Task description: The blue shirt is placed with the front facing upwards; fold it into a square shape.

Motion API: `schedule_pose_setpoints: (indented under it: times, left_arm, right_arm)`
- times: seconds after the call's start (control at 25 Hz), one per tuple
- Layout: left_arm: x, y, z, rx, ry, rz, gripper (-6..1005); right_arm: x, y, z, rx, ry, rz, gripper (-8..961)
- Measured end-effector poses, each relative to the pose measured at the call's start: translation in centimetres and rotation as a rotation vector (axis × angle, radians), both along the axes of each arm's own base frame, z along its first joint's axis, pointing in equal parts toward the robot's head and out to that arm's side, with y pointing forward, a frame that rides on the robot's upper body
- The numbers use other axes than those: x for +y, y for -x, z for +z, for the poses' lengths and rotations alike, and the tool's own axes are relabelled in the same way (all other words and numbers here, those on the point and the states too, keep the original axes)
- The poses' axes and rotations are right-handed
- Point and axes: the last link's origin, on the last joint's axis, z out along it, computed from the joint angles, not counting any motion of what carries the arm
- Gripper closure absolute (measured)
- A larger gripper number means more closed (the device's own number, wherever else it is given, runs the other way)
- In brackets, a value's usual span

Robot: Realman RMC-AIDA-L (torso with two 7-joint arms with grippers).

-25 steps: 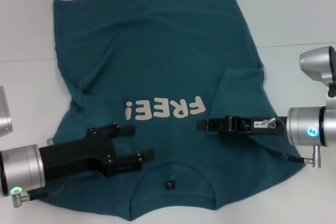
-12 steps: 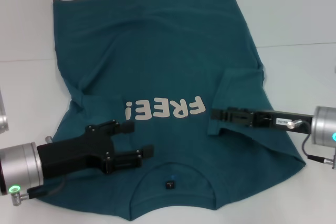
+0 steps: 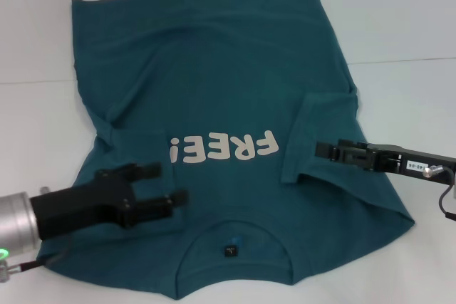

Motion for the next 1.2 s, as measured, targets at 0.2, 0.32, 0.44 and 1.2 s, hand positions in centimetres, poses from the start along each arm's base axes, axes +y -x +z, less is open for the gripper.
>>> schedule_pose_setpoints:
  times: [0.2, 0.32, 0.44, 1.2]
  left_arm:
    - [0.1, 2.1, 2.2, -0.005, -0.039, 0.174, 121]
    - [0.0, 3.5, 3.2, 0.003, -0.057, 0.255, 121]
    - [-0.2, 5.2, 4.0, 0.028, -0.069, 0.348, 122]
    - [-1.4, 9.6, 5.2, 0.136, -0.055, 0.615, 121]
  right_arm:
    - [0.0, 0.7, 0.2, 0.017, 0.02, 0.037, 33]
    - [0.1, 0.9, 0.3, 0.021, 0.022, 0.039, 38]
    - [0.2, 0.9, 0.4, 0.024, 0.028, 0.03, 42]
    - [0.6, 0.6, 1.3, 0.039, 0.023, -0.013, 41]
